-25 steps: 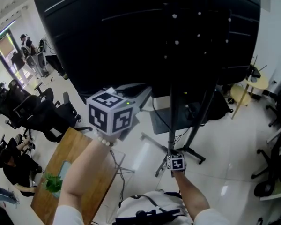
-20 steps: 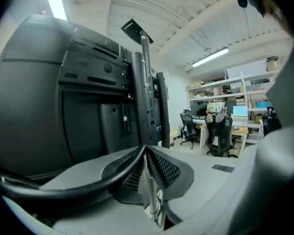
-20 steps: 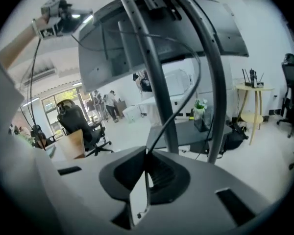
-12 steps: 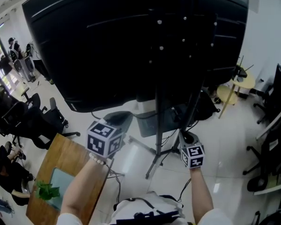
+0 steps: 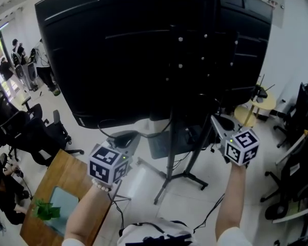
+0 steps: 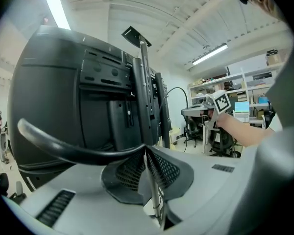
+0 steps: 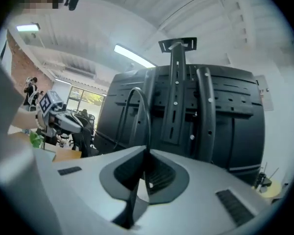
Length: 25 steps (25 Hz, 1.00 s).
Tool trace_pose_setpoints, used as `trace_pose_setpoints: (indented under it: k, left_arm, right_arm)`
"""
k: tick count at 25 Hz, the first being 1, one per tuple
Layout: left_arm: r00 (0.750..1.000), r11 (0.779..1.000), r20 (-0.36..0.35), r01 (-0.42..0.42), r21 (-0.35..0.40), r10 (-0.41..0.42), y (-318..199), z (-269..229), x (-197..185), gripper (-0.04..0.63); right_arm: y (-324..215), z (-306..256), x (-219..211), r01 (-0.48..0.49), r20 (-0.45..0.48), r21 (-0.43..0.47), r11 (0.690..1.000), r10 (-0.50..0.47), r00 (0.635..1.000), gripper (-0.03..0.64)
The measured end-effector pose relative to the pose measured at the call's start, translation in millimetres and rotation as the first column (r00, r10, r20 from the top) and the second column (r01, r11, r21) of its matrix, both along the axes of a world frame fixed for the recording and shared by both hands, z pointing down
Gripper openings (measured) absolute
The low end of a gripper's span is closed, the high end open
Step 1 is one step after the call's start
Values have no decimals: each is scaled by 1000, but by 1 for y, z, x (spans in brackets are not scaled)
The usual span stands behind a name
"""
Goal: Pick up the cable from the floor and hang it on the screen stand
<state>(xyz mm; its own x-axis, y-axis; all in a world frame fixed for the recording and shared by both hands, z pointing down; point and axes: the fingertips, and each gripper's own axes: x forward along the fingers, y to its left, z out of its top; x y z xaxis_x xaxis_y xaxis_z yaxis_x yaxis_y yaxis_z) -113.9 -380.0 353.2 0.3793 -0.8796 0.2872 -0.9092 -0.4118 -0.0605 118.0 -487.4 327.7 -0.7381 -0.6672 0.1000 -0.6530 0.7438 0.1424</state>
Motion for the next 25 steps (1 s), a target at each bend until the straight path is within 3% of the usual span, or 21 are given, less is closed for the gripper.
trace_pose_setpoints:
  k: [6, 13, 18, 22, 25]
  left_arm:
    - [998, 998, -64, -14, 62, 18, -6, -33, 7, 23]
    - [997, 983, -81, 13, 186, 2, -13, -87, 7, 23]
    - [984, 954, -168, 107, 279, -62, -16, -134, -24, 23]
    - [976, 930, -200, 153, 333, -89, -22, -172, -43, 23]
    - [977, 923, -195, 150, 354, -83, -31, -195, -38, 23]
  right_arm:
    - [-12, -76, -36, 62, -12, 68, 996, -61, 998, 15]
    - [-8, -156, -76, 230, 179, 119, 966, -249, 952, 12]
    - [-13, -193, -92, 292, 247, 148, 945, -321, 914, 12]
    - [-35, -233, -92, 248, 225, 142, 958, -275, 935, 12]
    - [-63, -241, -83, 167, 269, 47, 985, -173, 947, 12]
